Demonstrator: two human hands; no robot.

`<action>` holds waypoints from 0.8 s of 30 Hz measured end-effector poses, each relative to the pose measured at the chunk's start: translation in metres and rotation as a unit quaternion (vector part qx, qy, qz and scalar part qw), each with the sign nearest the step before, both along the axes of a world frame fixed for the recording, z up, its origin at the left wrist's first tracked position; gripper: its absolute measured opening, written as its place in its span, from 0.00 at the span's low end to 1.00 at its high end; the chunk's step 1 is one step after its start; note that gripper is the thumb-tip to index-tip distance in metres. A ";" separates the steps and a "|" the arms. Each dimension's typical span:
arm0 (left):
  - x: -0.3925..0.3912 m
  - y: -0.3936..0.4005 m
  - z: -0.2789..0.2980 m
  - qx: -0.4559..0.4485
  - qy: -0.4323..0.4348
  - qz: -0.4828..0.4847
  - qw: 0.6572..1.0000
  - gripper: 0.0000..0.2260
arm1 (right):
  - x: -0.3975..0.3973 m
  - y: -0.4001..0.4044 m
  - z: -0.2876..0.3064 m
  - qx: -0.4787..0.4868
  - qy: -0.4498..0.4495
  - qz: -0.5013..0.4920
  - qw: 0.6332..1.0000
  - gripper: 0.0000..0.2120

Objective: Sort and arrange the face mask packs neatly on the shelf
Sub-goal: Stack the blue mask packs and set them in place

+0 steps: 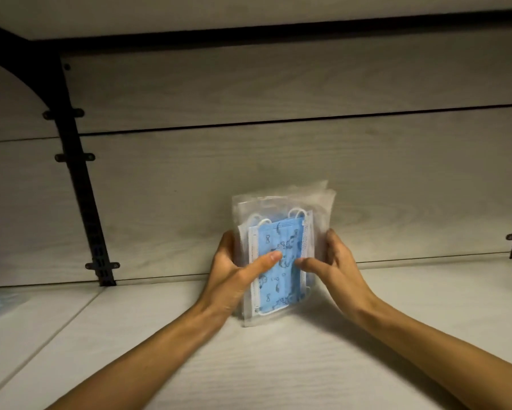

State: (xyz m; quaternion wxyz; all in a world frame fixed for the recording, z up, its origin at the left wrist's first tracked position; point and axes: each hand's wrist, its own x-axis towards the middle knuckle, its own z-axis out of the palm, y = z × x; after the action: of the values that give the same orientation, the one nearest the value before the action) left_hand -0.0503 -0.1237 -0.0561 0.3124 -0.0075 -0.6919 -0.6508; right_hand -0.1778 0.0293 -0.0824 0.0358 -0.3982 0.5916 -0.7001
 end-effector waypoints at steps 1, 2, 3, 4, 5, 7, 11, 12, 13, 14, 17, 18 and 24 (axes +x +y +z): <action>0.000 0.001 -0.002 -0.001 -0.010 -0.004 1.000 0.32 | 0.000 0.001 -0.001 -0.001 0.006 0.008 1.000 0.25; 0.000 0.003 -0.004 0.000 -0.016 -0.006 1.000 0.33 | 0.000 0.001 -0.001 -0.009 0.012 0.011 1.000 0.26; -0.001 0.004 -0.006 -0.001 -0.016 -0.004 1.000 0.33 | 0.001 0.002 -0.001 -0.022 0.019 0.009 1.000 0.27; -0.002 0.004 -0.007 -0.002 -0.011 0.003 1.000 0.32 | 0.002 0.002 0.000 -0.036 0.025 0.005 0.999 0.27; -0.003 0.005 -0.008 -0.002 -0.003 0.014 1.000 0.31 | 0.002 0.001 0.000 -0.046 0.027 0.003 0.999 0.28; -0.006 0.004 -0.010 0.004 0.001 0.030 1.000 0.28 | 0.004 0.001 0.001 -0.036 0.024 0.020 0.999 0.30; -0.008 0.003 -0.017 0.041 -0.020 0.013 0.999 0.23 | 0.006 0.000 -0.001 0.026 -0.003 0.067 0.997 0.33; -0.008 0.003 -0.017 0.047 -0.026 0.005 0.999 0.22 | 0.006 -0.001 -0.001 0.044 -0.015 0.078 0.996 0.33; -0.009 0.003 -0.017 0.053 -0.034 -0.001 0.998 0.20 | 0.007 -0.001 0.001 0.067 -0.026 0.086 0.994 0.34; -0.009 0.003 -0.017 0.061 -0.043 -0.003 0.997 0.18 | 0.008 -0.001 0.002 0.090 -0.035 0.087 0.992 0.34; -0.009 0.002 -0.013 0.107 -0.063 0.009 0.992 0.15 | 0.009 0.006 0.013 0.148 -0.048 0.041 0.987 0.35; -0.010 0.001 -0.010 0.134 -0.066 0.006 0.989 0.16 | 0.007 0.010 0.017 0.171 -0.053 0.016 0.984 0.36; -0.011 0.004 0.021 0.352 -0.058 -0.101 0.929 0.15 | 0.008 0.038 0.019 0.203 -0.174 0.115 0.957 0.33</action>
State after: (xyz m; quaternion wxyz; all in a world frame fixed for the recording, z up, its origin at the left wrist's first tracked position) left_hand -0.0612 -0.1199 -0.0352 0.1867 0.0709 -0.4313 -0.8798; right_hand -0.1694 0.0669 -0.0630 0.2987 -0.3195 0.6564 -0.6147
